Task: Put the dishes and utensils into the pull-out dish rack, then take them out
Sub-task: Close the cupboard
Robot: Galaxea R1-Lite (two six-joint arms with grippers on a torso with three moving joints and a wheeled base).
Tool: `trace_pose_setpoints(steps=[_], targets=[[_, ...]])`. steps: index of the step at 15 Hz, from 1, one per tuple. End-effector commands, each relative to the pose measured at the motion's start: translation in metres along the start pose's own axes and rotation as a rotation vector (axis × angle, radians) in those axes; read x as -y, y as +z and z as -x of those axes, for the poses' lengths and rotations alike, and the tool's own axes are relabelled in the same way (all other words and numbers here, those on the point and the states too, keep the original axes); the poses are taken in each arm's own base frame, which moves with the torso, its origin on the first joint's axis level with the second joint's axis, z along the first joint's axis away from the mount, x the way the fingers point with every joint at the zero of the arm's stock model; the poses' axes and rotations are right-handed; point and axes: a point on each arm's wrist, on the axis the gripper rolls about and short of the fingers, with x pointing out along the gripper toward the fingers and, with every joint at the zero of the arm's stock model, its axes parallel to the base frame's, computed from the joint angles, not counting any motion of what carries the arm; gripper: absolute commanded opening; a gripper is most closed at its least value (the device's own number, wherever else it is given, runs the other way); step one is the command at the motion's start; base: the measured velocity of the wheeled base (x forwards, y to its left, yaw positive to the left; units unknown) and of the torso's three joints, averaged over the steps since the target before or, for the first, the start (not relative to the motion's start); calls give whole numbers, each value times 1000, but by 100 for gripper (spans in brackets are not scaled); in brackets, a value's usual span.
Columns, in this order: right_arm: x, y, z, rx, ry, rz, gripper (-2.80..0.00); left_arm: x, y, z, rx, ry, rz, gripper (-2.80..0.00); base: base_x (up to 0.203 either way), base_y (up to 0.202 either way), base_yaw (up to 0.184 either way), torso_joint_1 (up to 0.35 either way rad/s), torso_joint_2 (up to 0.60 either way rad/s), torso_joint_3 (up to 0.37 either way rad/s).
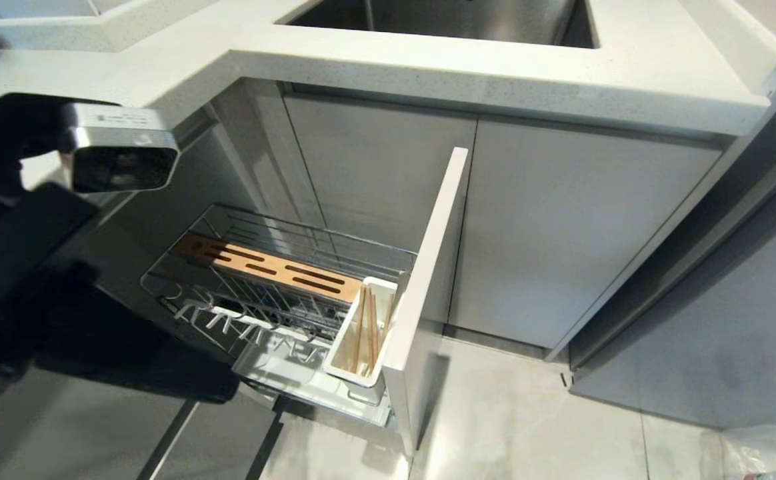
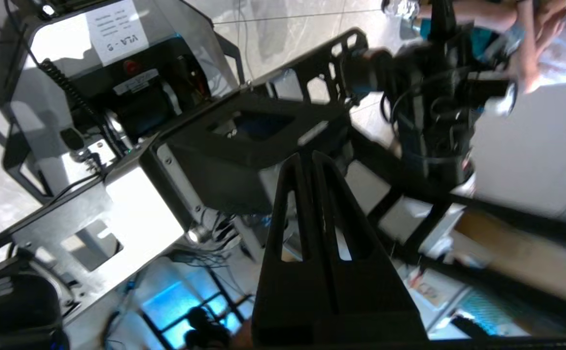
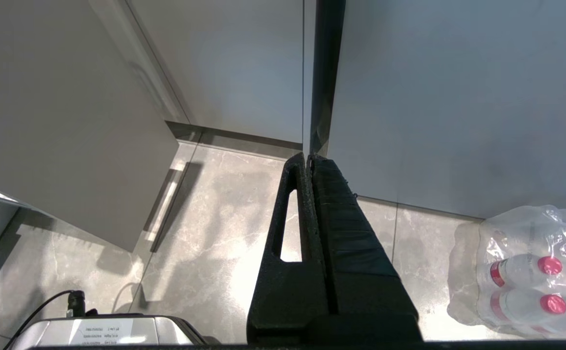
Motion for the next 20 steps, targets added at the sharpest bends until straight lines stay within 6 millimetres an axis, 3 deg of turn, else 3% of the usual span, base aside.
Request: trace_pose_setpoints(steps=[1,6,11,15,20], targets=[[0,0,0,-1,0,0,-280,-1,19,-19,-34,28,40,-280,0,0,0,0,0,0],[0,0,0,-1,0,0,-280,6,32,-27,-11,10,27,-280,0,0,0,0,0,0],[0,0,0,-1,0,1,-280,10,49,-51,0,-6,31,-280,0,0,0,0,0,0],[0,0,0,-1,0,-1,-280,23,59,-66,43,-72,-37,-280,0,0,0,0,0,0],[0,0,0,-1,0,1,-280,19,67,-88,23,-14,-20,-280,0,0,0,0,0,0]])
